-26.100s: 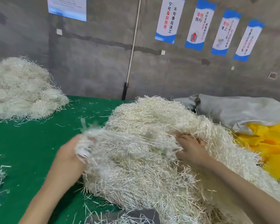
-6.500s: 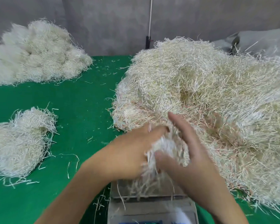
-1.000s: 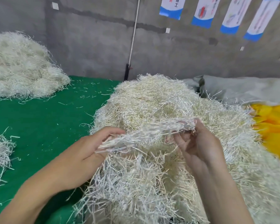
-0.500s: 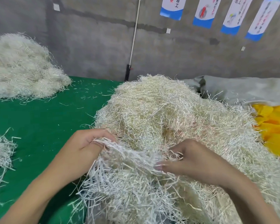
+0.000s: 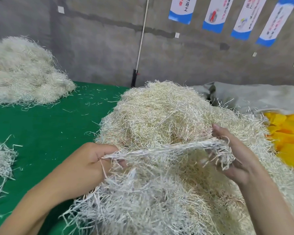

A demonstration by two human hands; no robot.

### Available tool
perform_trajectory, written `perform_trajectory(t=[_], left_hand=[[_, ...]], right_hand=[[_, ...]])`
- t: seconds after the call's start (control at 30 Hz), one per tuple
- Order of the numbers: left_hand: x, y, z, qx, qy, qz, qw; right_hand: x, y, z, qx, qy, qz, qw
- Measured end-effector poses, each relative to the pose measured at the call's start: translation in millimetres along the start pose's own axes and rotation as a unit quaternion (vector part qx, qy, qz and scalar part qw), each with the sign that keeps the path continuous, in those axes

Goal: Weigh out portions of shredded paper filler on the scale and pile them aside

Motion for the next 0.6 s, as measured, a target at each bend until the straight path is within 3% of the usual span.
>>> perform_trajectory(t=[0.1,0.2,0.3,0.43,0.5,0.6], left_hand=[[-1.7,-10.3,0.4,0.031,-0.011,0.039,0.999],[8.7,-5.3,2.3,0.023,0.009,0.055,0.998],[7.2,13.3,1.2,-0.027,0.013,0.035,0.999],[-10.8,-8.8,-1.1,0.022,-0.034,0.066,0.997],[-18.9,-31.0,-3.7,0.074,-0.062,0.127,0.987],[-19.7,-72.9,-9.8,0.195,-0.031,0.188,0.962]], right_hand=[[-4.6,6.0,8.9,-0.005,-0.014,0.128,0.992],[-2.2,29.9,14.4,-0.072,0.005,0.312,0.947],[10.2,36.1,17.8,-0.069,0.065,0.338,0.936],[7.1,2.5,5.5,0.017,0.144,0.22,0.965],[15.3,-13.6,-1.3,0.012,0.189,0.114,0.975],[53.8,-37.6,-26.5,-0.003,0.369,-0.038,0.929]])
Point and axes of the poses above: each hand's wrist, its own z-axis towards the middle knuckle, its own y-axis out of the back of the hand, x = y × z, the point moved 9 cm from there along z, towards the middle knuckle, and after that the axes turned 3 degrees about -y, right-handed, at the moved point
